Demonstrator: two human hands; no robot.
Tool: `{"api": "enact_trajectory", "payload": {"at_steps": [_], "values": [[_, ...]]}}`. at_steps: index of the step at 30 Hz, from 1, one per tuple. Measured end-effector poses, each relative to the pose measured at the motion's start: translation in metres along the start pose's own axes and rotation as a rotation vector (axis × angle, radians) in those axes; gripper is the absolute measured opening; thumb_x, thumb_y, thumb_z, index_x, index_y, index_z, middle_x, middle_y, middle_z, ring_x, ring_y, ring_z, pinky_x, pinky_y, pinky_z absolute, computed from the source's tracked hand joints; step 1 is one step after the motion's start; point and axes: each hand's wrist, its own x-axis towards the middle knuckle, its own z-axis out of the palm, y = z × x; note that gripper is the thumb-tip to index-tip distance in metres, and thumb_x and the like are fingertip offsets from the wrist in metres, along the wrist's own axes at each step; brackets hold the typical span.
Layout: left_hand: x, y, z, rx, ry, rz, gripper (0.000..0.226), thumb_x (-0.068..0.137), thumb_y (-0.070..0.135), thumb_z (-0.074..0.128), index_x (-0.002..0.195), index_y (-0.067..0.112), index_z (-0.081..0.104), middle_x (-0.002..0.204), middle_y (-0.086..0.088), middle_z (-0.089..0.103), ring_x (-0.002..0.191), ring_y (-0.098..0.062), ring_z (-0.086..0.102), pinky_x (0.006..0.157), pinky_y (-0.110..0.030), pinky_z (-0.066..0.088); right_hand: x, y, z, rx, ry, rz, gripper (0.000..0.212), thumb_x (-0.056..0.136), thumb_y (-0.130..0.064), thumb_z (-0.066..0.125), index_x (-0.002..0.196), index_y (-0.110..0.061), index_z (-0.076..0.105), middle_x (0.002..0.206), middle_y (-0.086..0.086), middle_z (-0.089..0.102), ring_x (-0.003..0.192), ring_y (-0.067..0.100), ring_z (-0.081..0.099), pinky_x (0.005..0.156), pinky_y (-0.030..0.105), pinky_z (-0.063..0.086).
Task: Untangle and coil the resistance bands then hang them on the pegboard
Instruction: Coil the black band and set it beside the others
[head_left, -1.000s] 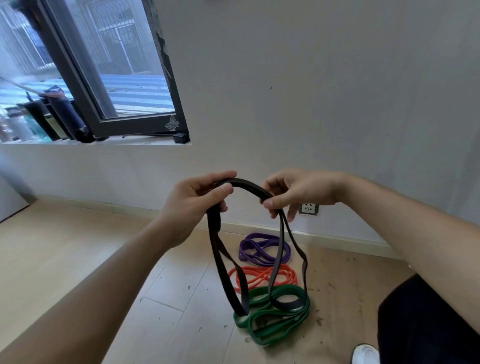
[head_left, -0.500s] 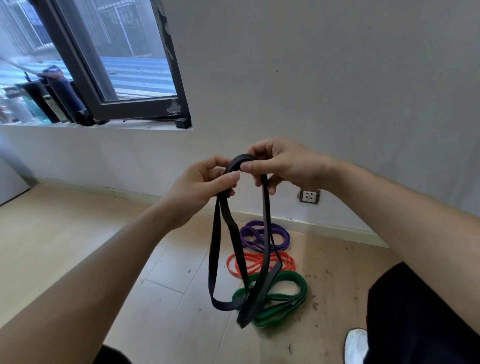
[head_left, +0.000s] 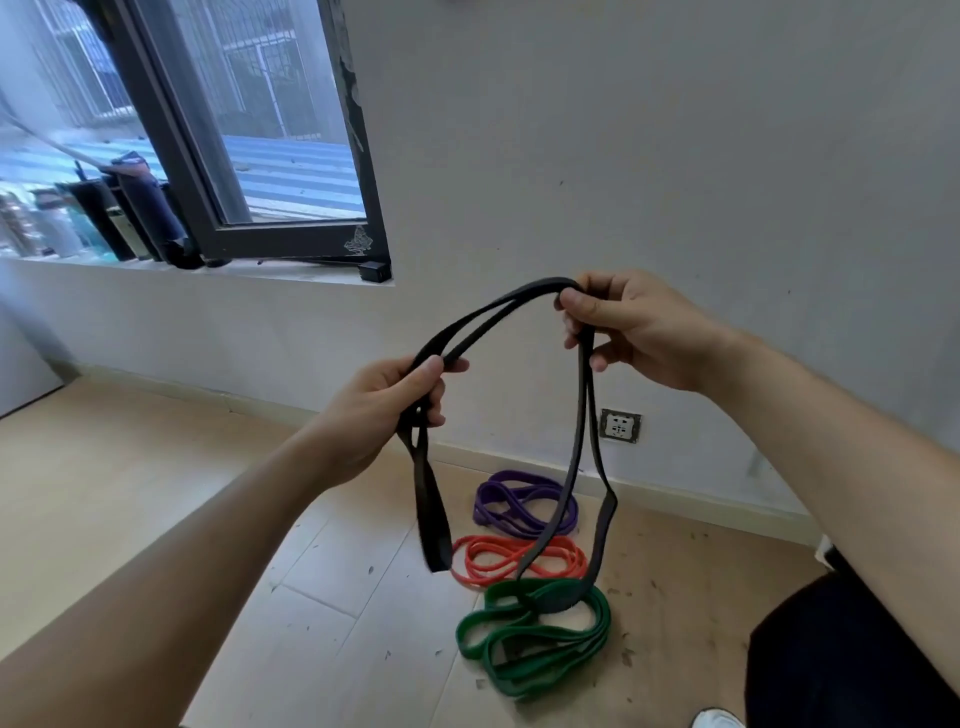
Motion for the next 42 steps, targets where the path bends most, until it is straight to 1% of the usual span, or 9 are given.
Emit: {"api": "enact_trajectory", "payload": {"at_steps": [5, 10, 16, 19, 22, 26, 31, 35, 42], "values": [[0.004, 0.002, 0.000, -0.015, 0.094, 0.041, 0.044, 0.099, 0.038, 0.049, 0.128, 0.011, 0.068, 0.079, 0.003, 0.053, 0.069, -0.011, 0.049, 0.069, -0.025, 0.046, -0.001, 0.013, -0.015, -0.073, -0.009, 0.084, 0.036, 0.082, -0.031, 0.070, 0.105, -0.004, 0.064, 0.076, 0.000, 0.060, 0.075, 0.013, 0.061, 0.051, 0.024, 0.048], [0.008, 0.003, 0.001, -0.042, 0.171, 0.035, 0.050, 0.105, 0.034, 0.050, 0.123, -0.012, 0.058, 0.078, 0.001, 0.054, 0.069, -0.013, 0.048, 0.070, -0.029, 0.043, -0.002, 0.024, -0.023, -0.155, -0.022, 0.164, 0.027, 0.088, -0.028, 0.069, 0.103, -0.006, 0.067, 0.079, 0.002, 0.056, 0.077, 0.012, 0.059, 0.057, 0.026, 0.049], [0.009, 0.008, 0.009, -0.161, 0.175, 0.052, 0.026, 0.103, 0.018, 0.054, 0.120, 0.007, 0.070, 0.079, 0.000, 0.056, 0.075, -0.015, 0.054, 0.070, -0.028, 0.046, -0.003, 0.037, -0.024, -0.296, -0.114, 0.262, 0.006, 0.093, -0.016, 0.071, 0.097, -0.012, 0.070, 0.081, -0.001, 0.065, 0.084, 0.014, 0.066, 0.065, 0.029, 0.056], [0.008, 0.013, 0.018, -0.192, 0.135, 0.070, 0.027, 0.102, 0.018, 0.053, 0.120, 0.008, 0.071, 0.079, 0.000, 0.056, 0.075, -0.014, 0.055, 0.072, -0.028, 0.048, -0.004, 0.041, -0.011, -0.377, -0.252, 0.321, 0.009, 0.090, -0.009, 0.073, 0.097, -0.012, 0.069, 0.086, -0.001, 0.070, 0.090, 0.016, 0.070, 0.071, 0.031, 0.061], [0.008, 0.019, 0.032, -0.189, 0.090, 0.090, 0.027, 0.102, 0.017, 0.053, 0.120, 0.009, 0.071, 0.079, 0.001, 0.056, 0.075, -0.013, 0.056, 0.073, -0.028, 0.048, -0.002, 0.037, 0.014, -0.384, -0.351, 0.279, 0.013, 0.090, -0.008, 0.074, 0.102, -0.010, 0.068, 0.091, 0.001, 0.071, 0.091, 0.016, 0.073, 0.078, 0.035, 0.062], [0.008, 0.022, 0.040, -0.098, 0.058, 0.120, 0.026, 0.102, 0.017, 0.054, 0.120, 0.010, 0.071, 0.079, 0.001, 0.061, 0.075, -0.014, 0.058, 0.074, -0.028, 0.050, 0.001, 0.013, 0.036, -0.204, -0.286, 0.128, 0.017, 0.093, -0.011, 0.070, 0.109, -0.009, 0.067, 0.097, 0.006, 0.070, 0.096, 0.022, 0.072, 0.068, 0.029, 0.059], [0.005, 0.017, 0.032, -0.039, 0.046, 0.058, 0.038, 0.093, 0.032, 0.060, 0.124, 0.011, 0.062, 0.093, -0.004, 0.074, 0.084, -0.020, 0.070, 0.080, -0.032, 0.057, 0.001, 0.007, 0.042, -0.304, -0.159, 0.026, 0.022, 0.096, -0.023, 0.068, 0.108, -0.005, 0.070, 0.071, 0.003, 0.056, 0.062, 0.012, 0.055, 0.051, 0.026, 0.042], [0.000, 0.008, 0.022, 0.117, -0.082, -0.059, 0.048, 0.096, 0.048, 0.046, 0.126, 0.014, 0.063, 0.100, -0.004, 0.074, 0.092, -0.022, 0.071, 0.083, -0.032, 0.054, 0.001, 0.007, 0.042, -0.278, -0.083, -0.005, 0.017, 0.098, -0.023, 0.065, 0.106, -0.008, 0.070, 0.071, 0.005, 0.053, 0.065, 0.015, 0.053, 0.048, 0.025, 0.039], [0.000, 0.005, 0.016, 0.164, -0.012, 0.083, 0.029, 0.105, 0.023, 0.049, 0.130, 0.019, 0.063, 0.095, -0.003, 0.071, 0.079, -0.019, 0.066, 0.079, -0.030, 0.056, 0.000, 0.010, 0.027, -0.280, -0.061, 0.086, 0.025, 0.098, -0.026, 0.065, 0.105, -0.003, 0.068, 0.077, 0.003, 0.057, 0.073, 0.014, 0.062, 0.049, 0.024, 0.046]]}}
